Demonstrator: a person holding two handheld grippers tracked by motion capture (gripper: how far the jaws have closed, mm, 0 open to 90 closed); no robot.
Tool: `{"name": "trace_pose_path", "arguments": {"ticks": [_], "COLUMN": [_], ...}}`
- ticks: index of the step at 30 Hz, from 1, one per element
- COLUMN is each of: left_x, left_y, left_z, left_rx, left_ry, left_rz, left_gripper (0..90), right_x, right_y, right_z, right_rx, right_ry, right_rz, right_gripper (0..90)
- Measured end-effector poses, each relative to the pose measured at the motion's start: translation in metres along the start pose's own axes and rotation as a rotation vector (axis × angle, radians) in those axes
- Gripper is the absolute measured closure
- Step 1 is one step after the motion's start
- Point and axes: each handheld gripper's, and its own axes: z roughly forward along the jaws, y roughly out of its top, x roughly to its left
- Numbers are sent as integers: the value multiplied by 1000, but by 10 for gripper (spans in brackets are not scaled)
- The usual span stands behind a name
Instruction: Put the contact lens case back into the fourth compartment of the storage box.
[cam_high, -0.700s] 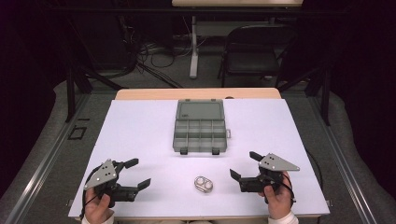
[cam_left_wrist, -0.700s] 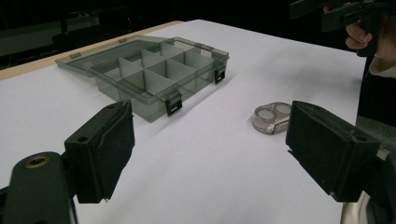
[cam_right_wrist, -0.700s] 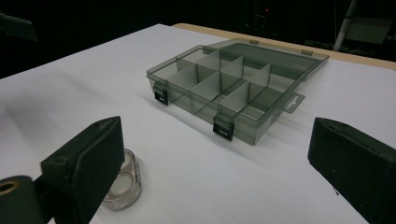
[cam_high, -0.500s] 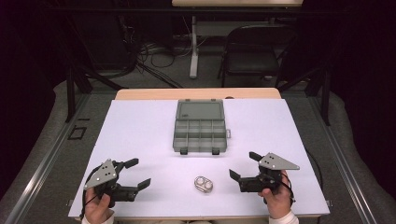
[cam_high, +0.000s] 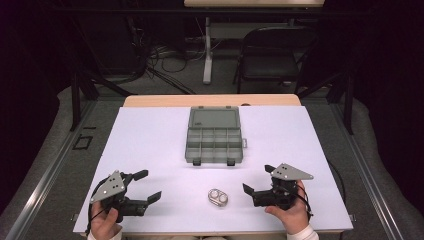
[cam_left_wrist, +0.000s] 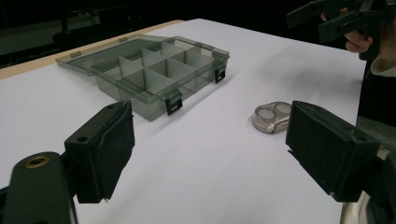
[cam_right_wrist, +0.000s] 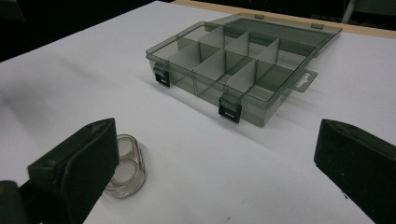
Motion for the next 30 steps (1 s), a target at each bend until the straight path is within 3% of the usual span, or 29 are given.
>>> {"name": "trace_pose_path", "arguments": {"ticks": [10, 30], "left_x": [0, 0], "left_y": [0, 0], "left_z": [1, 1], "left_rx": [1, 5], "left_ry": [-4, -1], "left_rz": [0, 0], "left_gripper": [161, 162], "right_x": [6, 9], "right_y": [14, 30], "right_z": [0, 7], "right_rx": [51, 158], "right_ry": [14, 39], "right_rz": [-41, -96], "right_gripper": [0, 97]}}
